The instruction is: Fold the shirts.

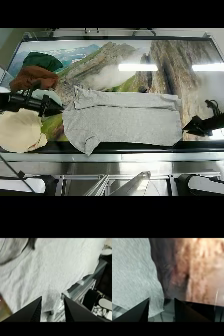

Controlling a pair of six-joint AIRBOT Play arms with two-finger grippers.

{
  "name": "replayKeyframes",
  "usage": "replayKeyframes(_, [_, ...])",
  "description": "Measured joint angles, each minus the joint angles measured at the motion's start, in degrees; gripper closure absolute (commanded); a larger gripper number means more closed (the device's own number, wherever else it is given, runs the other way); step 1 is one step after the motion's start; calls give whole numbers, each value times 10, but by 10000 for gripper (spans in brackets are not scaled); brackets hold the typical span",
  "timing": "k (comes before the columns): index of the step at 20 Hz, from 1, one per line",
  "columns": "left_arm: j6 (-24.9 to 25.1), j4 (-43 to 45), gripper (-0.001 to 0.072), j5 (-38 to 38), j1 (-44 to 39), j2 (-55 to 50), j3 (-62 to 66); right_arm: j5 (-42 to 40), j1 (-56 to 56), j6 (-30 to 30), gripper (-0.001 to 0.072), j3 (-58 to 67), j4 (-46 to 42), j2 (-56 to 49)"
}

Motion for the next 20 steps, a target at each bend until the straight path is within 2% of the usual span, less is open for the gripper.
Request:
replayKeyframes(2, [9,0,417,12,35,43,-68,-11,-2,-4,349,-42,24,9])
replayKeyframes(5, [19,0,417,20,80,98,-156,-36,-2,-46,364,-92,94,5])
replayKeyframes(6, [19,2,416,26,91,112,-181,-41,0,-59,649,-103,112,2])
replayKeyframes(7, [21,4,413,30,100,127,-206,-53,3,-70,698,-112,119,-2])
replayKeyframes(12, [18,28,408,62,92,168,-306,-62,10,-89,699,-126,150,-7])
replayKeyframes(20, [-9,48,408,155,-31,168,-369,-64,11,-97,699,-128,170,-7])
